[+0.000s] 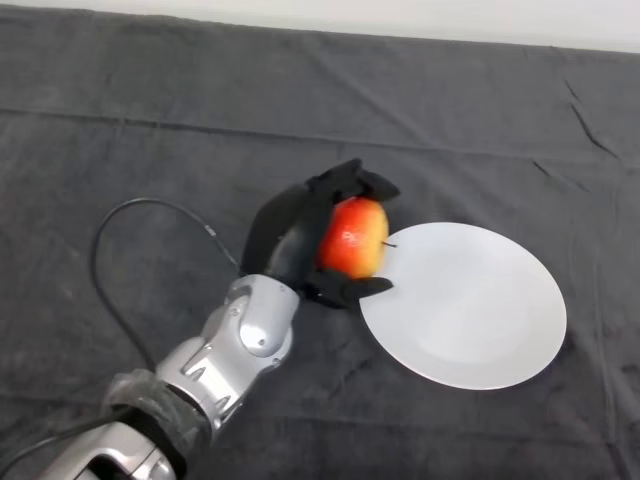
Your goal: Move the apple to the plate
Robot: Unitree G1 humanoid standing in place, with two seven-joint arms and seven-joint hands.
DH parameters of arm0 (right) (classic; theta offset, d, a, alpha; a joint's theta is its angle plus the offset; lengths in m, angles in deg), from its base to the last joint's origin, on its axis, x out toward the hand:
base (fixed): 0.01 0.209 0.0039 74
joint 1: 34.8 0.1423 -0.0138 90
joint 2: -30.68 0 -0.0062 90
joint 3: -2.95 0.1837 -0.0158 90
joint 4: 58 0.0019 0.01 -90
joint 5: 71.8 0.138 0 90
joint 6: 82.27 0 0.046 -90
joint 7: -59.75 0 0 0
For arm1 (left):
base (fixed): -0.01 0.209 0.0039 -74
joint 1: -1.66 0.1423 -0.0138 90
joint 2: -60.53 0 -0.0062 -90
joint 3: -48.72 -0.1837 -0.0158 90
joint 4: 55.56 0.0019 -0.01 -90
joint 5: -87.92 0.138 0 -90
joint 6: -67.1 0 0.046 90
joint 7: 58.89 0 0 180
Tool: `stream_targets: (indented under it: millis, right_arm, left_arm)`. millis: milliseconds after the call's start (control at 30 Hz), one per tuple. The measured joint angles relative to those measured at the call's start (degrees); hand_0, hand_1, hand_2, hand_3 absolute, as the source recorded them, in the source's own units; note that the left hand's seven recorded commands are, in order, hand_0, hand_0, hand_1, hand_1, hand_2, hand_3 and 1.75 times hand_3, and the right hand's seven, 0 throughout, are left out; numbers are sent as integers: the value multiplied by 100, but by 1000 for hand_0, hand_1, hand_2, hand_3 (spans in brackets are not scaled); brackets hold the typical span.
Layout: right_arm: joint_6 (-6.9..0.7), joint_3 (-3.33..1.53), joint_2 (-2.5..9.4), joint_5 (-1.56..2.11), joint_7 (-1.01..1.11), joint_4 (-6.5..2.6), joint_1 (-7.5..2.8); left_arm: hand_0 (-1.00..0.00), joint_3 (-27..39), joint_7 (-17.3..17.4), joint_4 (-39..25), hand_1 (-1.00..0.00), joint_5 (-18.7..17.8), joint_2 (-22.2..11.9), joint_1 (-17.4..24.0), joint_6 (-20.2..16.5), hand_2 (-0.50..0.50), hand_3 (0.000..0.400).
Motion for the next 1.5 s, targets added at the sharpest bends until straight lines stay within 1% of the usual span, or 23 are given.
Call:
stream_targets:
  millis: [167,367,500,600,800,900,1100,1133,1167,1200,1233,1267,1300,1333,1367,1500]
  right_arm:
    - [0,0,0,0,0,-1,3]
    - [0,0,-3,0,0,-2,5]
    - [0,0,-4,0,0,-2,7]
    - [0,0,-7,0,0,-3,9]
    - [0,0,-8,-1,0,-3,12]
    - [0,1,-8,-1,0,-3,12]
    - [0,2,-10,-1,0,-3,16]
    - [0,2,-10,-1,0,-3,16]
    - [0,2,-10,-1,0,-3,16]
    - [0,2,-10,-1,0,-4,16]
    - [0,2,-10,-1,0,-4,16]
    - [0,2,-10,-1,0,-4,16]
    - [0,2,-11,-2,0,-4,16]
    - [0,2,-11,-2,0,-4,16]
    - [0,2,-11,-2,0,-5,16]
    - [0,3,-12,-2,0,-5,16]
  left_arm:
    - [-1000,-475,-121,0,-1000,-324,110,-61,-1,0,400]
    - [-1000,-1159,-216,0,-1000,-732,122,-82,-1,0,400]
    - [-1000,-1481,-264,0,-1000,-949,127,-110,2,0,400]
    - [-1000,-1734,-281,1,-1000,-1112,128,-227,23,0,400]
    - [-1000,-2126,-281,3,-1000,-1346,156,-480,137,0,400]
    - [-1000,-2281,-273,6,-1000,-1442,170,-487,151,0,400]
    - [-1000,-2593,-130,29,-1000,-1551,169,-487,151,0,400]
    - [-1000,-2597,-101,37,-973,-1562,171,-487,151,-14,400]
    - [-976,-2600,-79,52,-533,-1581,171,-487,151,-222,391]
    - [-922,-2610,-64,75,-443,-1617,171,-489,151,-239,369]
    - [-565,-2625,-46,101,0,-1629,169,-493,151,-282,226]
    - [-463,-2678,-29,132,0,-1633,163,-506,150,-231,185]
    - [-337,-2720,12,157,0,-1634,161,-512,149,-169,135]
    - [-27,-2745,42,173,0,-1634,162,-513,148,-14,11]
    - [0,-2765,70,189,0,-1634,163,-513,148,0,0]
    - [0,-2776,145,221,0,-1678,161,-525,143,0,0]
